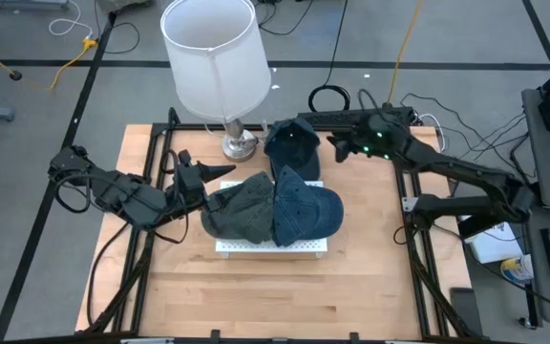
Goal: Pick & Place hat
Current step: Stack the blue cap on top of the other blue cap on the shelf
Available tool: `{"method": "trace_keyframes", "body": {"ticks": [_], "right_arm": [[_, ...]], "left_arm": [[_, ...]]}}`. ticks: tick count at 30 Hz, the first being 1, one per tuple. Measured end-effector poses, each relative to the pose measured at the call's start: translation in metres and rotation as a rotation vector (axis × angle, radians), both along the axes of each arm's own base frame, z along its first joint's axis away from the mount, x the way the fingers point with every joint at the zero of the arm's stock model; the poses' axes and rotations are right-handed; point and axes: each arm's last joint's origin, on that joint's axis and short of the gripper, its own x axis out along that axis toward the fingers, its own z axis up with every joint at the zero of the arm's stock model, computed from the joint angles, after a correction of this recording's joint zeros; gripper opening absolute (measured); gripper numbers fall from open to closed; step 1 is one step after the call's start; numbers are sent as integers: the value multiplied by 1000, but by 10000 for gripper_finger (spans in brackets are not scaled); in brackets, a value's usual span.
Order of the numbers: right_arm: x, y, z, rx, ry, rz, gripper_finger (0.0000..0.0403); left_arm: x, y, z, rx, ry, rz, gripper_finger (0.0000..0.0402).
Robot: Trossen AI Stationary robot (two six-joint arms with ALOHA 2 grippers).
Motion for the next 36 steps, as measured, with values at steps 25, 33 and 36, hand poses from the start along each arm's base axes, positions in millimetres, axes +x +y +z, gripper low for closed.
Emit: {"method": "trace_keyframes", "body": {"ticks": [25, 33, 36], "right_arm": [[58, -37, -52, 434, 330, -112, 137], [64, -40, -68, 457, 386, -109, 137], [65, -41, -76, 499, 408, -79, 136]], "left_arm": [[0, -1, -2, -37, 3, -41, 214], [0, -1, -3, -44, 4, -47, 214], [0, -1, -3, -44, 5, -47, 214]]}}
